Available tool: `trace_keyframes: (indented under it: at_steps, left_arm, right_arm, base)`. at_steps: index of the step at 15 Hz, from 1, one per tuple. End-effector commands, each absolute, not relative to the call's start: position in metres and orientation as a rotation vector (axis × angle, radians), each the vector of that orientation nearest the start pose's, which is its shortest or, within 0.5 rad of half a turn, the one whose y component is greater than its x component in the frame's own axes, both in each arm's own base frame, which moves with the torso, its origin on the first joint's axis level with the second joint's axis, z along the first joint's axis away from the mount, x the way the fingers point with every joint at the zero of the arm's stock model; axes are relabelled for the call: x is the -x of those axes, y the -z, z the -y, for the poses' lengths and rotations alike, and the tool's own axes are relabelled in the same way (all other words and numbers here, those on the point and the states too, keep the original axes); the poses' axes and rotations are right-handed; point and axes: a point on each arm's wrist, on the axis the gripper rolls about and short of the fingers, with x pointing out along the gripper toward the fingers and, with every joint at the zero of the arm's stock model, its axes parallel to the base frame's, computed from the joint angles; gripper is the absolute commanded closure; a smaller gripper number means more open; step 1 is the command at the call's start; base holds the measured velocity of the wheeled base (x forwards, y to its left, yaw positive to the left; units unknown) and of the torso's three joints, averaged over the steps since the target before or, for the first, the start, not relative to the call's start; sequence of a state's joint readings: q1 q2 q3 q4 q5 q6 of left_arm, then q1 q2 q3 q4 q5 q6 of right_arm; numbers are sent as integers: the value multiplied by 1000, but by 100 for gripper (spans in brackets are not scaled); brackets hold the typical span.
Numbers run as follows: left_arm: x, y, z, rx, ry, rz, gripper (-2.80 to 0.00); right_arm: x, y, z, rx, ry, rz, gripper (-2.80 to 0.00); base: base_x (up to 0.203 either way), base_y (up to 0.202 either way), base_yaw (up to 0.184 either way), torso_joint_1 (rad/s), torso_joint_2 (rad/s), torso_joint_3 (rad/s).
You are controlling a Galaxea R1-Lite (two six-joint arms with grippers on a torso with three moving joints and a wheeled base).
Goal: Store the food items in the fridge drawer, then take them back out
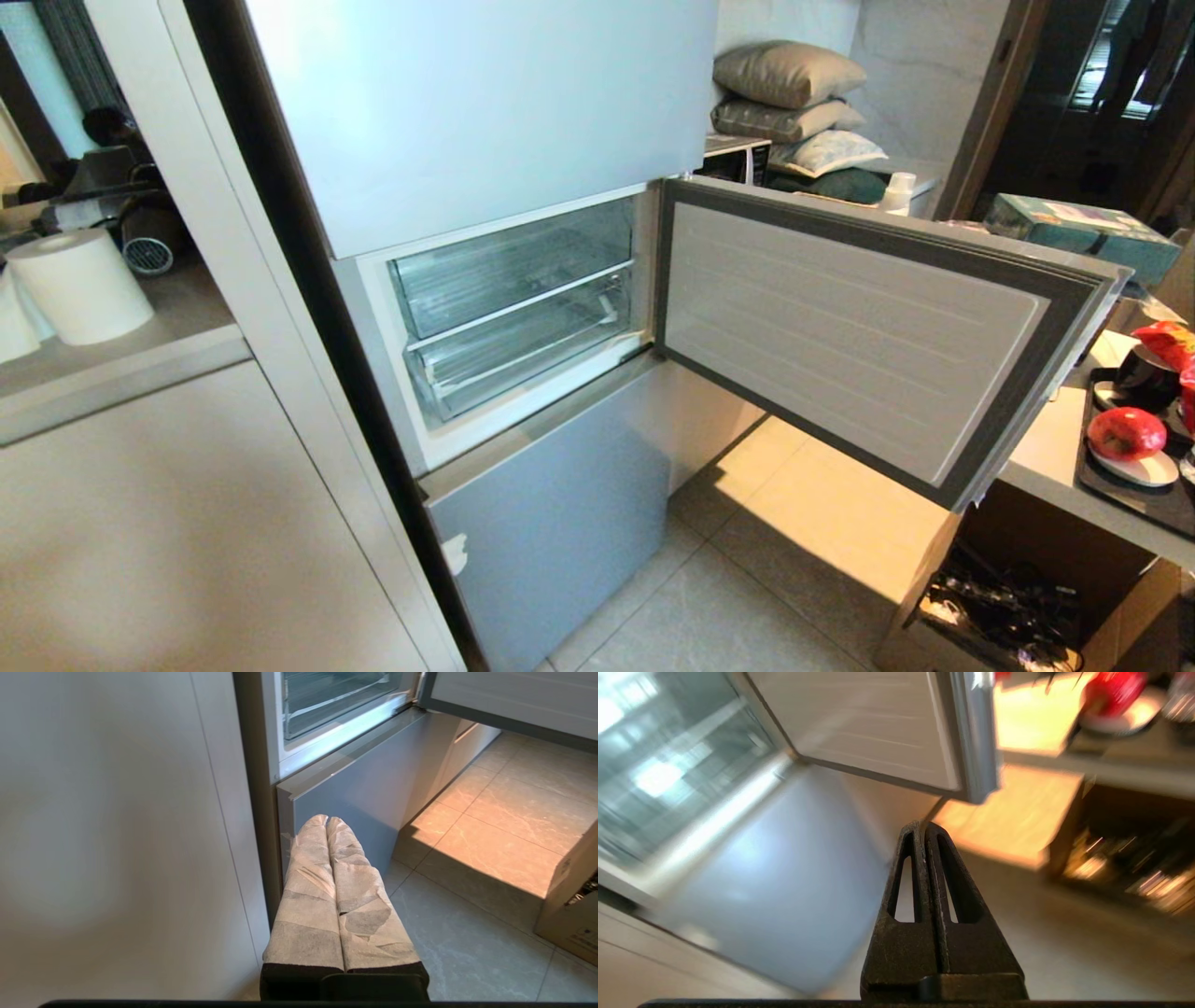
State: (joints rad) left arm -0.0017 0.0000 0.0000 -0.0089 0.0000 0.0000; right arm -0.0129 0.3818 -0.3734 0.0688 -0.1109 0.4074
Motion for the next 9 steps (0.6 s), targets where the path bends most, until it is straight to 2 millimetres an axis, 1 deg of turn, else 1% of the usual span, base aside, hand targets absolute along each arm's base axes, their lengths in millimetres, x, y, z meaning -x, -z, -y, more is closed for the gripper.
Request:
trace_keyframes:
  at_steps: [1,3,5,9]
  left_arm:
    - [23,-76,0,0,2,9,0]
    - [23,-76,0,0,2,8,0]
    - [23,-76,0,0,2,8,0]
    - [23,-76,0,0,2,8,0]
  right_arm:
    - [-54,-199,8,-521,238,-161,0]
    - [-92,-206,28,-606,336,-144,0]
    - [-133,-205,59,-695,362,-122,0]
    - [-192,-200,106,-781,335,-10,0]
  base:
    - [0,0,0,0,0,0]
    - [0,0,0,0,0,0]
    - [0,0,0,0,0,0]
    - [0,0,0,0,0,0]
